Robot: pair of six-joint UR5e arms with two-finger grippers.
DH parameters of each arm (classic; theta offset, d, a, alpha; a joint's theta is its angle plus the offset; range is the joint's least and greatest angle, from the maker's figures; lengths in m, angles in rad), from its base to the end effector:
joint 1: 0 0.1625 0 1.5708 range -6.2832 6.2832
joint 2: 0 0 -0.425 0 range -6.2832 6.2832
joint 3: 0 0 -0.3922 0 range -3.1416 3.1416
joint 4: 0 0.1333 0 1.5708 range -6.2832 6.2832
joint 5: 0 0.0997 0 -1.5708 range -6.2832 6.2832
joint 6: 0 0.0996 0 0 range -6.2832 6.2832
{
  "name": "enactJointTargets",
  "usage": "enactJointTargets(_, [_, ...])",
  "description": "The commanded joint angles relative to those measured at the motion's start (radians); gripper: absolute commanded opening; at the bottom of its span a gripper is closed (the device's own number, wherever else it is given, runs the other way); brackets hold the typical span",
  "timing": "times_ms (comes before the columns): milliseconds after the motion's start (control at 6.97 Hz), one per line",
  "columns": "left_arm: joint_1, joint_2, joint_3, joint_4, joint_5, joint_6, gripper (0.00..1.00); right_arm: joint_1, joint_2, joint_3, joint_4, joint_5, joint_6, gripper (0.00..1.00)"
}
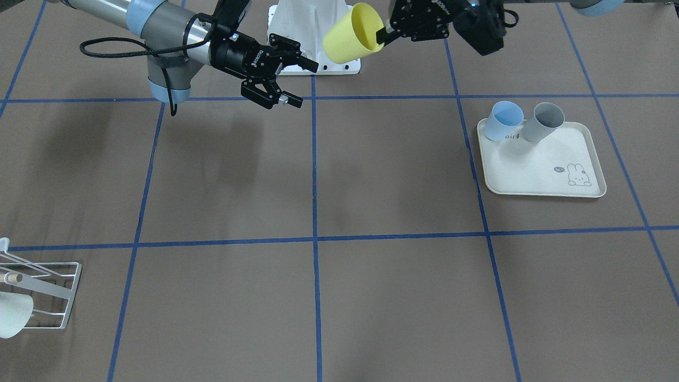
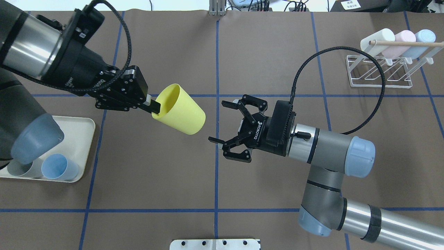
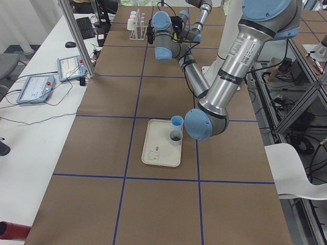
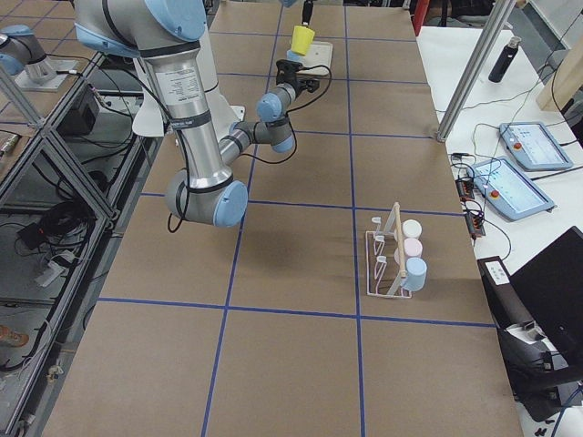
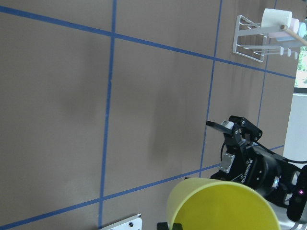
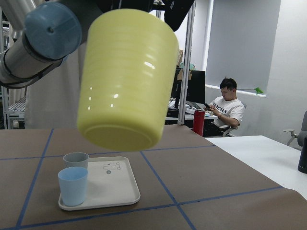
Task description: Transfer IKEA cup to right arm and place on rack
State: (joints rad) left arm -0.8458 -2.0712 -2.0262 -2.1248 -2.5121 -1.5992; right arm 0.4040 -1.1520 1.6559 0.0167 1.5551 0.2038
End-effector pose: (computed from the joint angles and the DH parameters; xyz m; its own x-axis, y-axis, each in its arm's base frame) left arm 0.2886 -0.4054 0.1191 0.0431 -0.0738 -0.9963 -0.0932 0.9926 -0.0776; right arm -0.4555 -0.3414 0.2254 0.3046 -0.9347 0.1832 -0.5300 -0.0065 0.8480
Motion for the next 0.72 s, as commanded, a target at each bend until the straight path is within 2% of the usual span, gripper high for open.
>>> enactJointTargets(0, [0.040,-0.018,0.021,0.000,0.042,-0.010,0.00,-0.008,0.005,0.005,0.002,-0.009,-0.012,0.98])
enactJointTargets(574, [0.042,-0.060,0.073,0.002,0.050,-0.010,0.00,-0.030,0.021,0.012,0.003,-0.009,-0.033,0.99])
